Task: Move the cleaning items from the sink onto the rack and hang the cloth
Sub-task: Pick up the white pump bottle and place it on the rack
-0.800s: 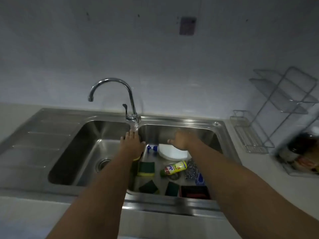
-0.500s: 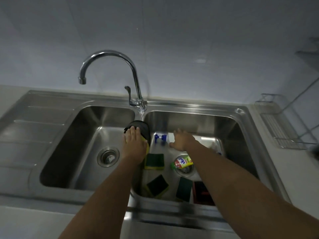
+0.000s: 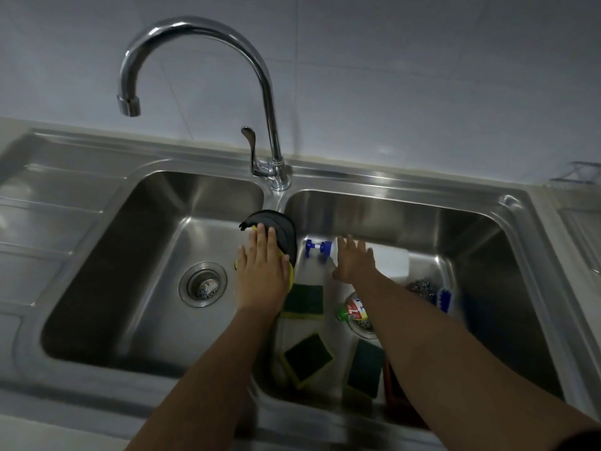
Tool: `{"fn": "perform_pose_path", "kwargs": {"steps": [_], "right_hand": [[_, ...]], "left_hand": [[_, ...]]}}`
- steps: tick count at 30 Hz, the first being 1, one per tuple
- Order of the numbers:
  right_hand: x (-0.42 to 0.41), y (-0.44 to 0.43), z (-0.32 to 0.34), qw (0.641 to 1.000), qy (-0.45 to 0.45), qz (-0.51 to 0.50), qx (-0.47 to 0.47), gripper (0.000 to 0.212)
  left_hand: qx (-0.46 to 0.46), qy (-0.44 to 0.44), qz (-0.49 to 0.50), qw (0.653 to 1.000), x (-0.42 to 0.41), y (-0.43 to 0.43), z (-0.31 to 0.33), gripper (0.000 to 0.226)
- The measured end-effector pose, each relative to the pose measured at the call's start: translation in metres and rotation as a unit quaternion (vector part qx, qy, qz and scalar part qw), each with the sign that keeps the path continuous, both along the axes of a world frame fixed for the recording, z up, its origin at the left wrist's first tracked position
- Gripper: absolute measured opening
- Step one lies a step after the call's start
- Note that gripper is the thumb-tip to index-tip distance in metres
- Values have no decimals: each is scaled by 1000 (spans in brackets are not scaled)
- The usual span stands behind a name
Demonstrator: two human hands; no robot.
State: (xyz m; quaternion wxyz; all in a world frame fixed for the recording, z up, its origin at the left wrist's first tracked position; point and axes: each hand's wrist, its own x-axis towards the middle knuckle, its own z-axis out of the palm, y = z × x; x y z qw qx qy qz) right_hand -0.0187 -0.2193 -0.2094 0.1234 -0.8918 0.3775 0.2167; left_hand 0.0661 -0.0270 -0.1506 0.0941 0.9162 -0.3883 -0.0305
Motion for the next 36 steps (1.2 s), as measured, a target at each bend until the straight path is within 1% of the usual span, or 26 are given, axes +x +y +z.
{"fn": "perform_pose_path", "kwargs": {"steps": [3,4,7,13,16,19,22,24,26,29,33,36], "right_hand": [[1,0,-15,999,5,3,-45,104],[1,0,-21,998,6,5,-64,103],[1,-2,-32,992,-15,16,-125,87],[1,-15,-27,986,-24,38,-158,84],[-2,-14,-28,989,-27,32,-141,88],[-7,-15,-26,994,-36,30,-99,92],[-14,-20,-12,995,-85,7,-53,90],[-19,-22,5,990,-140,-19,-25,89],[-24,-22,28,973,-224,-53,14,86],[-34,-22,71,928,-349,-110,68,80],[-54,-19,138,876,-433,-187,98,84],[-75,-13,187,844,-476,-226,103,80]], "left_hand": [[-2,4,2,1000,0,0,-1,58],[-5,5,3,1000,0,0,-2,59],[-11,2,4,1000,0,0,-3,59],[-16,1,10,1000,1,-2,-5,58],[-15,5,8,1000,0,-1,-3,58],[-15,9,7,1000,-1,-1,-2,58],[-2,11,5,1000,-1,-1,0,58],[3,19,-3,1000,-1,1,4,58],[5,33,-18,999,0,3,8,59],[-4,49,-43,998,1,5,20,64],[-50,59,-91,993,-9,-7,52,71],[-98,111,-131,980,-33,-32,81,80]]}}
